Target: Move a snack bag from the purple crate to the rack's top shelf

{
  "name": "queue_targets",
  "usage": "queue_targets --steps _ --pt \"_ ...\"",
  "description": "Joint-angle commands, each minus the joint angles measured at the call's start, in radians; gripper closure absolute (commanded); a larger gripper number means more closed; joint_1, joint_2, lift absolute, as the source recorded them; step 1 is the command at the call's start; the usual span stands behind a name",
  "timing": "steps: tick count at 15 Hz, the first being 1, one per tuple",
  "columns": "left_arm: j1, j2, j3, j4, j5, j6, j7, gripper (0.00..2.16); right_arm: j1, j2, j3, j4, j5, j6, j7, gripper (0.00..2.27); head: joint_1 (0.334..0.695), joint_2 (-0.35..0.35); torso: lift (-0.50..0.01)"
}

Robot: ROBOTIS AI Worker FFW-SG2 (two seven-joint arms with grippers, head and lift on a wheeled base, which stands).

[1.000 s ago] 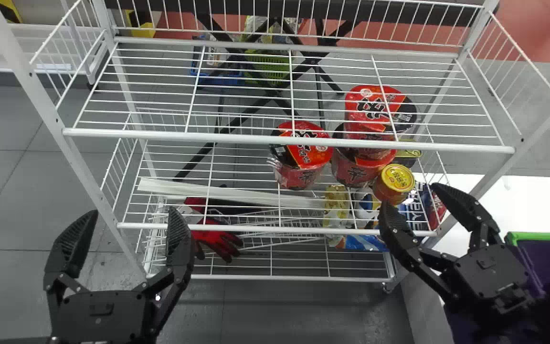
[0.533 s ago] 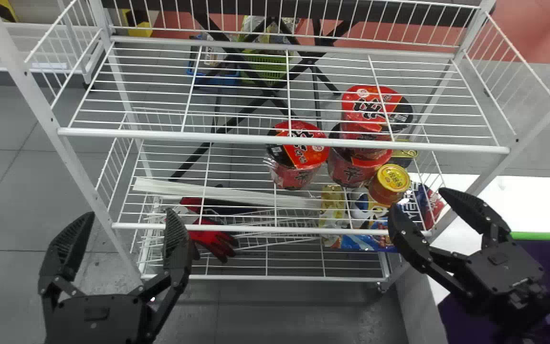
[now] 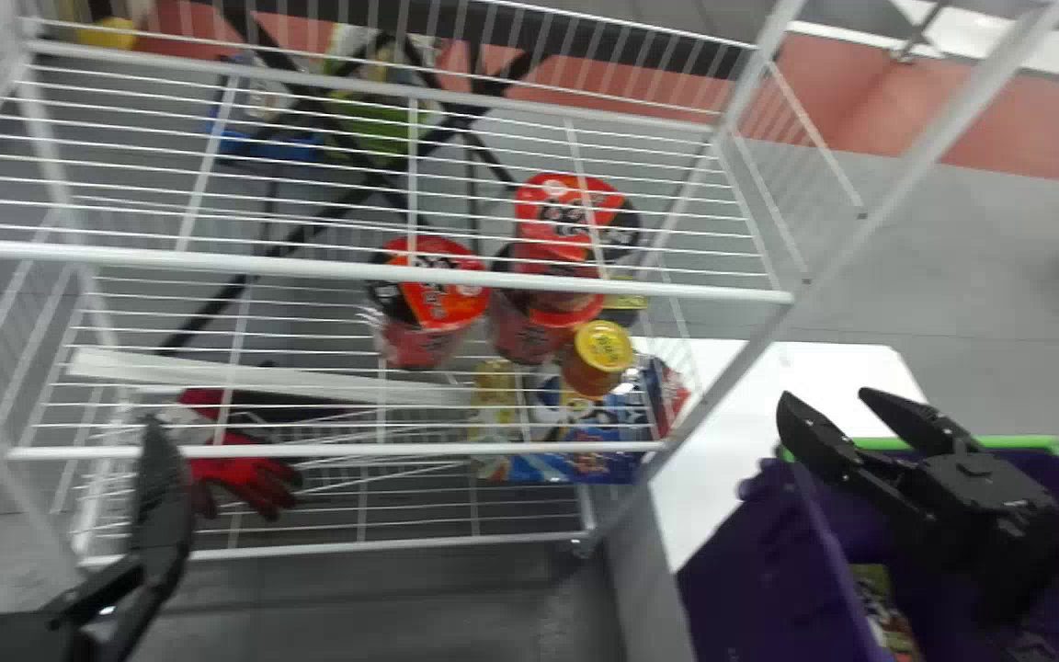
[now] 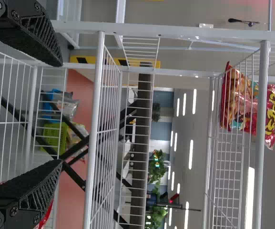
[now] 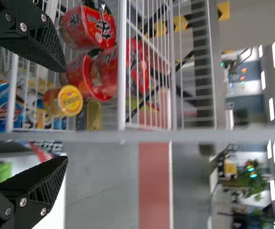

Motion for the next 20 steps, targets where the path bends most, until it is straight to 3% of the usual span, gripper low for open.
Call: queue_targets --steps 1,2,4,7,9,13,17,19,20 --pt "0.001 0.012 -0.002 0.000 -0.002 0.000 0.003 0.09 -0.067 0.004 -0.150 -0.001 -0.039 0.218 0.018 0.18 0.695 -0.350 -0.461" --pt "-0.001 0.012 -0.002 0.000 0.000 0.000 0.003 0.09 -0.099 0.001 -0.206 0.004 -0.045 0.283 0.050 0.18 0.695 -0.350 -0.461" --pt "-0.003 0.012 -0.002 0.003 0.000 0.003 0.003 0.09 -0.265 -0.010 -0.353 0.027 -0.017 0.642 0.222 0.18 0.695 -0.350 -0.461" --pt "-0.016 0.012 -0.009 0.014 0.001 0.031 0.005 0.09 -0.274 -0.130 -0.422 0.116 0.003 0.693 0.262 0.18 0.695 -0.350 -0.461" --pt "-0.030 0.018 -0.009 0.023 0.017 0.046 0.003 0.09 -0.274 -0.188 -0.459 0.171 0.065 0.693 0.362 0.18 0.695 -0.350 -0.461" --pt "-0.059 0.017 -0.020 0.052 0.028 0.061 -0.003 0.09 -0.256 -0.332 -0.416 0.366 0.222 0.693 0.595 0.18 0.695 -0.350 -0.461" --pt "-0.079 0.017 -0.031 0.077 0.034 0.061 -0.004 0.09 -0.214 -0.383 -0.298 0.478 0.415 0.666 0.779 0.16 0.695 -0.350 -0.461" --pt "-0.081 0.017 -0.031 0.075 0.034 0.061 -0.004 0.09 -0.213 -0.395 -0.233 0.570 0.496 0.513 0.839 0.17 0.695 -0.350 -0.461" --pt "-0.082 0.017 -0.029 0.077 0.034 0.067 -0.003 0.09 -0.214 -0.418 -0.192 0.639 0.526 0.452 0.852 0.17 0.695 -0.350 -0.461"
